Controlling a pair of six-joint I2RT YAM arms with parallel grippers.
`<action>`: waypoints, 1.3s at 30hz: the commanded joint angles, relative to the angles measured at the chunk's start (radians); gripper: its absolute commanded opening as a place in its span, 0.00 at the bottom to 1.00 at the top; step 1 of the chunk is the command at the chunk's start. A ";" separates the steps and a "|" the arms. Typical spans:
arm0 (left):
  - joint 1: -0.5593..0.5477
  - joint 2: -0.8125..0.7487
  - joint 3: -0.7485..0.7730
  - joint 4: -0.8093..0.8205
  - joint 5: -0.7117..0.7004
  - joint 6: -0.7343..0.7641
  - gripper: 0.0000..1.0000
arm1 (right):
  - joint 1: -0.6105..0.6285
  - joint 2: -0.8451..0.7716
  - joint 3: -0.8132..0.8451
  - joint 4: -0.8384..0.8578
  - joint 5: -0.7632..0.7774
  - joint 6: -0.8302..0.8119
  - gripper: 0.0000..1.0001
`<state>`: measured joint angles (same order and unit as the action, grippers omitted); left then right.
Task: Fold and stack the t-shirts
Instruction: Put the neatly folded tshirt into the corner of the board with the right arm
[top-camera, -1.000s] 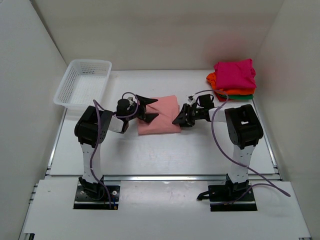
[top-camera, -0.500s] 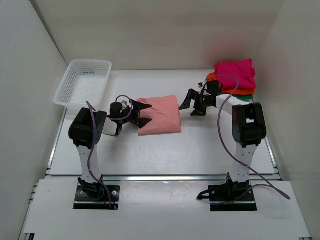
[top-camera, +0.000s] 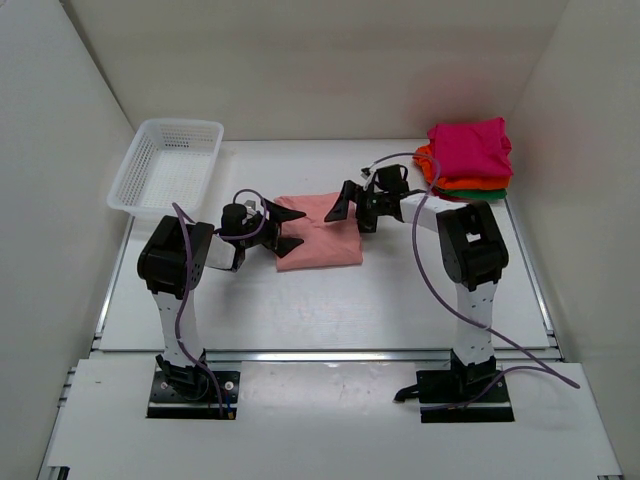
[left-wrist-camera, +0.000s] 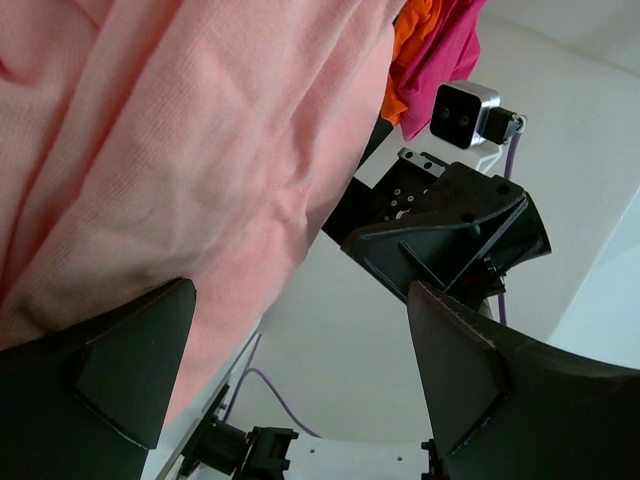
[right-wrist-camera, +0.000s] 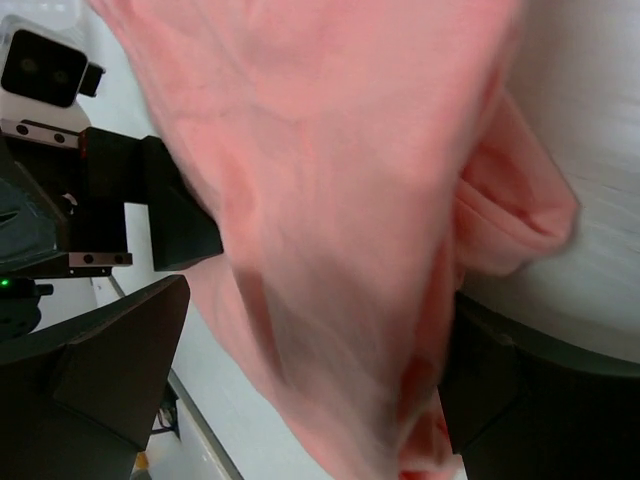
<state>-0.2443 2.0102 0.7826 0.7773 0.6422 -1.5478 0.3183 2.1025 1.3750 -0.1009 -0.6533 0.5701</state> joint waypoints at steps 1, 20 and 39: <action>-0.001 0.009 -0.020 -0.124 -0.021 0.020 0.99 | 0.045 0.091 -0.033 -0.071 0.040 0.039 0.98; 0.059 -0.048 0.173 -0.179 -0.004 0.146 0.99 | -0.113 0.160 0.373 -0.349 -0.185 -0.223 0.00; 0.134 -0.272 -0.045 0.010 -0.055 0.282 0.99 | -0.360 0.191 0.962 -0.611 0.156 -0.809 0.00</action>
<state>-0.1104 1.7988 0.7891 0.7315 0.5911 -1.3071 -0.0154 2.2665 2.2753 -0.6788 -0.5476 -0.1215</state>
